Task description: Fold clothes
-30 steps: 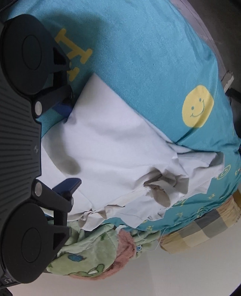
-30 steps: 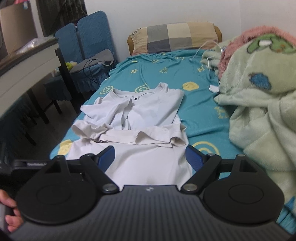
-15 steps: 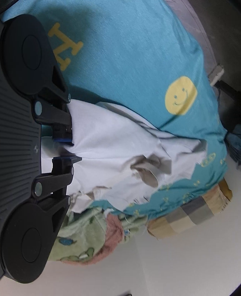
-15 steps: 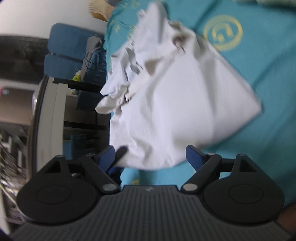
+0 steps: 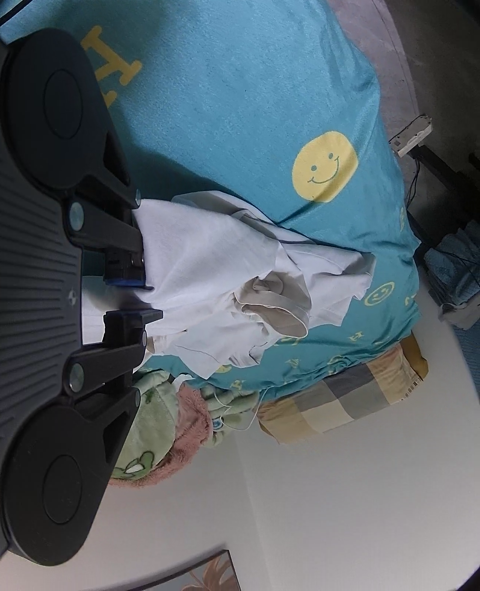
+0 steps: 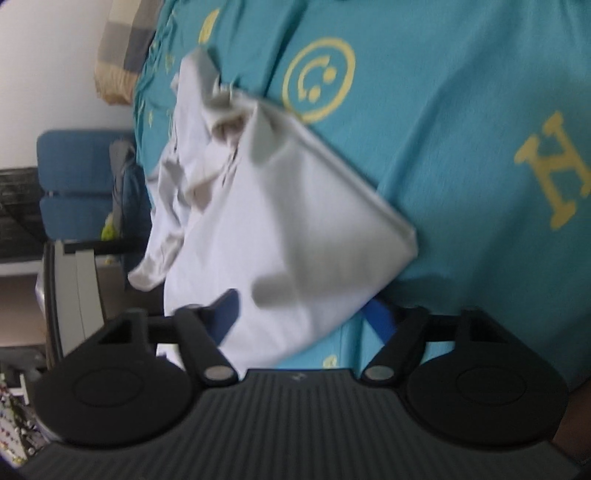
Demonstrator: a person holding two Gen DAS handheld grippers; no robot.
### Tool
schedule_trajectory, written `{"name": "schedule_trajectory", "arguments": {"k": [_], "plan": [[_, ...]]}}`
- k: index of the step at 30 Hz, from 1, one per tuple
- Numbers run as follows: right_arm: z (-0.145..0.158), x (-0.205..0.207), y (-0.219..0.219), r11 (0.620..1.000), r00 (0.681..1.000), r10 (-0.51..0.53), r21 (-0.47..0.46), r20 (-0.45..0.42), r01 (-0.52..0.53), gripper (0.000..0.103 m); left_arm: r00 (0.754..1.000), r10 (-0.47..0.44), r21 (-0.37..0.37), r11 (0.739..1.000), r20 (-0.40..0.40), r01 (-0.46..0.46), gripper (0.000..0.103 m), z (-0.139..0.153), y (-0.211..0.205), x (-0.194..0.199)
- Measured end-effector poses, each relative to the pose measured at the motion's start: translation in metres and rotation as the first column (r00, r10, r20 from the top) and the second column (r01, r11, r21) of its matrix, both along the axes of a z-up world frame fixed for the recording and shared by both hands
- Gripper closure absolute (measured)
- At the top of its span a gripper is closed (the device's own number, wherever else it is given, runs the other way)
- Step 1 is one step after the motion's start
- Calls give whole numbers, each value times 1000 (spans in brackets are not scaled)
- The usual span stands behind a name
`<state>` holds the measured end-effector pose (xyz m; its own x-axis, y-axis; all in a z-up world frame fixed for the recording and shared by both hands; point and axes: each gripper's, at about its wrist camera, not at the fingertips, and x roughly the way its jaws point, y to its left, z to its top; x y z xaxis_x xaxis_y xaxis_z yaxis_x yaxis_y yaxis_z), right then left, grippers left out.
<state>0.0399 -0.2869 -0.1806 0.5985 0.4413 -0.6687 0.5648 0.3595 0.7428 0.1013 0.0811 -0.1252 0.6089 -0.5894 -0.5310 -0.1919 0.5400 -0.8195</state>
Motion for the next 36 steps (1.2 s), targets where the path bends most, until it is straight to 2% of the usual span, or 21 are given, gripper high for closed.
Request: {"name": "schedule_trajectory", "arguments": {"k": [1, 2, 5, 10, 18, 25, 30, 33, 36], "plan": [[0, -1, -3, 1000, 1000, -21, -9, -2, 21, 47, 1000, 0, 1, 1000, 3, 0, 91, 0, 0, 0], [-1, -2, -6, 999, 999, -41, -18, -5, 41, 64, 1000, -1, 4, 1000, 6, 1, 91, 0, -1, 0], [7, -1, -13, 996, 998, -51, -71, 31, 53, 88, 1000, -10, 14, 1000, 19, 10, 91, 3, -2, 0], [42, 2, -15, 984, 982, -24, -170, 187, 57, 92, 999, -27, 30, 999, 46, 26, 92, 24, -1, -3], [113, -16, -11, 961, 945, 40, -273, 323, 52, 93, 993, -41, 90, 995, 111, 31, 93, 90, -2, -28], [144, -78, -6, 954, 941, 65, -296, 331, 38, 93, 997, -37, 80, 996, 73, 32, 93, 120, 7, -101], [162, -113, -2, 955, 934, 71, -293, 349, 37, 93, 996, -43, 77, 996, 81, 36, 93, 139, 13, -146], [169, -105, -3, 955, 935, 68, -293, 349, 40, 93, 997, -34, 79, 996, 76, 27, 93, 148, 12, -142], [172, -79, -5, 952, 935, 68, -304, 347, 44, 93, 998, -8, 66, 998, 62, 4, 93, 150, 9, -118]]}}
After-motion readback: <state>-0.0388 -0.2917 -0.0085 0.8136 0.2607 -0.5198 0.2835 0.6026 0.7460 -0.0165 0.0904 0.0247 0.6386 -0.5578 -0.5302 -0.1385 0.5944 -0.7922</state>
